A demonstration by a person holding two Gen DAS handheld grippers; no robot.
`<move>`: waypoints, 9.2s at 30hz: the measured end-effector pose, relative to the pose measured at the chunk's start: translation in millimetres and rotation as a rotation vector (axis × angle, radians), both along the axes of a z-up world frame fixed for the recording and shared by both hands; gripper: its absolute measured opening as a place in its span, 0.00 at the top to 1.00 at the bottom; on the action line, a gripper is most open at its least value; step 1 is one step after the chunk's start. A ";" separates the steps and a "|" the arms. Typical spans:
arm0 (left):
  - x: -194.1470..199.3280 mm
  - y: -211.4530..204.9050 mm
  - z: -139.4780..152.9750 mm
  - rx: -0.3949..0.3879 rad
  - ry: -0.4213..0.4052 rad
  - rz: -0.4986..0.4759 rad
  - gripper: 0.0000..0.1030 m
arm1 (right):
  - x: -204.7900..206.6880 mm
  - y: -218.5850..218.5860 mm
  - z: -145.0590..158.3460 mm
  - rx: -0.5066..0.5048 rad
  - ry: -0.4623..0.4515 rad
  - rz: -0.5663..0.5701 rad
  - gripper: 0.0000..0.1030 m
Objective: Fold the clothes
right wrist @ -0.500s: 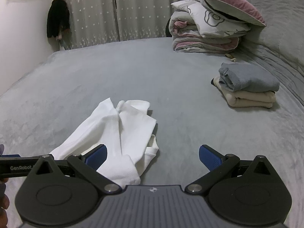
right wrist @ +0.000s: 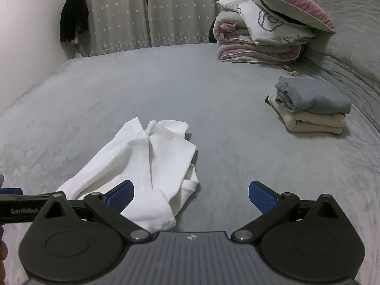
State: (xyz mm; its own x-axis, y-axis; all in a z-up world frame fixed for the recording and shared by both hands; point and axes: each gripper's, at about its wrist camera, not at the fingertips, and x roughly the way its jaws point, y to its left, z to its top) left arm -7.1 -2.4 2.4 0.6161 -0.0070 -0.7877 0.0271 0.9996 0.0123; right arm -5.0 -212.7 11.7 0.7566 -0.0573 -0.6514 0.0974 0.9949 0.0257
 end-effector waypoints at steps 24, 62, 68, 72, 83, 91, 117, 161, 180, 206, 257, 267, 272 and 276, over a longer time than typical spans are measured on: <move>-82.6 -25.9 6.3 0.151 0.052 -0.255 0.00 | -39.2 -8.8 -4.0 -0.084 0.177 0.110 0.00; -76.0 -27.4 -5.2 0.137 0.092 -0.277 0.00 | -36.2 8.0 -8.3 -0.114 0.191 0.169 0.00; -76.1 -27.9 -5.4 0.137 0.094 -0.282 0.00 | -35.3 9.1 -10.6 -0.115 0.199 0.173 0.00; -76.2 -28.3 -5.1 0.135 0.095 -0.283 0.00 | -34.3 10.1 -11.7 -0.113 0.203 0.174 0.00; -76.7 -27.6 -5.4 0.131 0.093 -0.286 0.00 | -32.2 12.2 -13.4 -0.115 0.210 0.175 0.00; -76.8 -27.5 -5.3 0.133 0.094 -0.288 0.00 | -31.8 12.8 -13.9 -0.117 0.213 0.178 0.00; -63.3 -24.1 -5.2 0.122 0.071 -0.284 0.00 | -19.2 11.9 -7.4 -0.124 0.164 0.165 0.00; -14.9 -13.7 -72.6 0.108 0.174 -0.235 0.00 | 60.6 16.4 -84.8 0.068 0.395 0.090 0.00; -36.5 -3.1 -31.7 0.039 0.044 -0.311 0.00 | 36.3 -17.3 -71.4 0.181 0.306 0.104 0.00; -37.3 -5.6 -27.5 0.046 0.031 -0.304 0.00 | 48.2 22.4 -46.2 0.288 0.190 0.163 0.05; -20.9 83.4 27.1 -0.373 -0.240 -0.032 0.96 | 49.7 -3.7 -54.0 0.422 0.188 0.116 0.49; -7.9 104.3 17.6 -0.274 -0.242 0.116 0.96 | 53.1 7.2 -75.0 0.388 0.214 0.141 0.89; -9.3 121.4 16.8 -0.261 -0.258 0.174 0.96 | 42.2 -8.0 -58.8 0.426 0.141 0.107 0.91; -10.2 128.1 20.5 -0.231 -0.289 0.198 0.96 | 27.6 -34.3 -37.1 0.442 0.051 0.072 0.91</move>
State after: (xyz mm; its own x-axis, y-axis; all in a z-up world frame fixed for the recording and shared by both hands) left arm -17.3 125.7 22.9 0.8187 -0.0221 -0.5739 -0.1377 0.9625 -0.2336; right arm 22.6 -247.0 -25.4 0.7149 0.2862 -0.6380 0.0405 0.8939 0.4464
